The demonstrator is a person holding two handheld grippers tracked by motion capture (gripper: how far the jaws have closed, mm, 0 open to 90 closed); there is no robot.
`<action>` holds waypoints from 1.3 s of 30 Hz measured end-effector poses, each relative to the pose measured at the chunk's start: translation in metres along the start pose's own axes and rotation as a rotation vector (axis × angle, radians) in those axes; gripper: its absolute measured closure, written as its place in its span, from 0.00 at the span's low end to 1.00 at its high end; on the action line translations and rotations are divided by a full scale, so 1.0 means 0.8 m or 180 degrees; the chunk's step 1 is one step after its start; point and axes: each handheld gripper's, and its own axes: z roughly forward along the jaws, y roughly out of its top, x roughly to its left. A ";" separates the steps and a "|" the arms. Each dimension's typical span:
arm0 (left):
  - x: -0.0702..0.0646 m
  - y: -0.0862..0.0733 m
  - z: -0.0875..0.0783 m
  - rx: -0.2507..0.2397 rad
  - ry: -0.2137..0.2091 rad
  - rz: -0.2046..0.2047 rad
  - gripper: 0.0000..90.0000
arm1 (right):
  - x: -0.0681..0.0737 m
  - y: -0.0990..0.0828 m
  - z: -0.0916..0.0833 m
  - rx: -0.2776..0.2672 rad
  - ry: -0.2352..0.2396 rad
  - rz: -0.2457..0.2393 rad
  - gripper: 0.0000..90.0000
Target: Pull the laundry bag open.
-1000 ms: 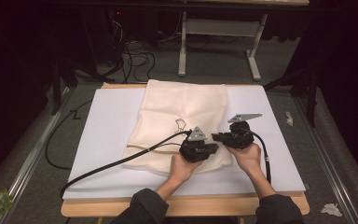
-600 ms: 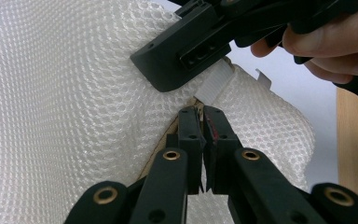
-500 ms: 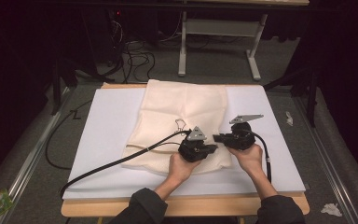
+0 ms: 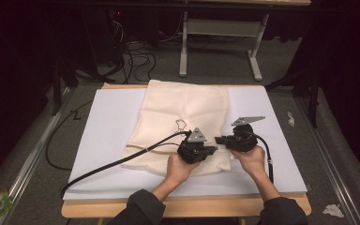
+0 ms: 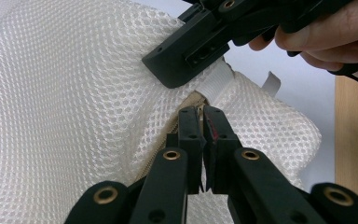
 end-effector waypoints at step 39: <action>0.008 -0.011 -0.014 0.0066 0.0076 0.0013 0.97 | -0.005 -0.011 0.000 0.0015 -0.0011 -0.0001 0.98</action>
